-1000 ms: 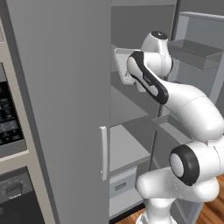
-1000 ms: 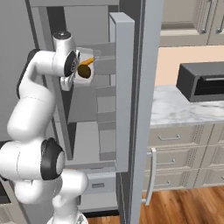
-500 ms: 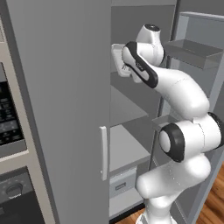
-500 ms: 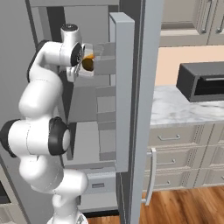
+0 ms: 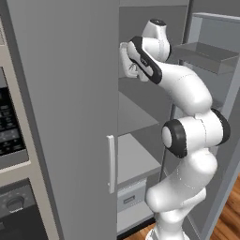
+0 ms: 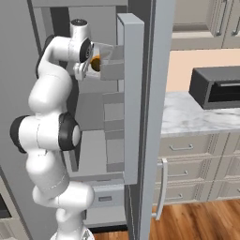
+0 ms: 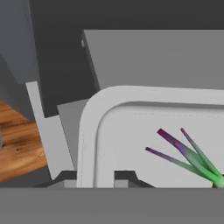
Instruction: Take the carrot and avocado out of the freezer and place them in the tupperware container on the counter. Then put the tupperware containing the vegetables back in the freezer.
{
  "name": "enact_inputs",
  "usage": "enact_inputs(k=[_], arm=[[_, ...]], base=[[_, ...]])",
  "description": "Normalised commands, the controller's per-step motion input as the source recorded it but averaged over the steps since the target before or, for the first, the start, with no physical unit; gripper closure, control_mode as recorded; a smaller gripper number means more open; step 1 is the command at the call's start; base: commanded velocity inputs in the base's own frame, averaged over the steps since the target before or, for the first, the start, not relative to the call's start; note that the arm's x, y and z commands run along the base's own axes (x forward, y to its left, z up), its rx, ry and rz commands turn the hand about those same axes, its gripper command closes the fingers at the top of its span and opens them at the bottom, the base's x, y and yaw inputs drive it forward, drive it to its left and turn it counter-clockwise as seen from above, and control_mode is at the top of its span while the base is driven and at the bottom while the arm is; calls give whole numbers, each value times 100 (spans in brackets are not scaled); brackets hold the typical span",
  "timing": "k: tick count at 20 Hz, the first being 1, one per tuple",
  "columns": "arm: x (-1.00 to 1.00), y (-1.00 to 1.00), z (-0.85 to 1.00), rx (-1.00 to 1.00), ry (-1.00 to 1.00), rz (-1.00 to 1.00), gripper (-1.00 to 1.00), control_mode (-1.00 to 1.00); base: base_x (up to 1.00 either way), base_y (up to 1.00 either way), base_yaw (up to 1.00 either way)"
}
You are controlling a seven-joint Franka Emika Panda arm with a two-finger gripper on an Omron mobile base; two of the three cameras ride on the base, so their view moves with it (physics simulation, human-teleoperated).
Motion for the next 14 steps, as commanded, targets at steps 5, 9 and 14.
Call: enact_inputs(k=[5,9,14], arm=[[46,0,0,0,6,1,100,-100],[43,0,7,0,-1,1,100,-100],[54,0,0,0,-1,0,100,-100]], base=[[0,0,0],[0,0,0],[0,0,0]])
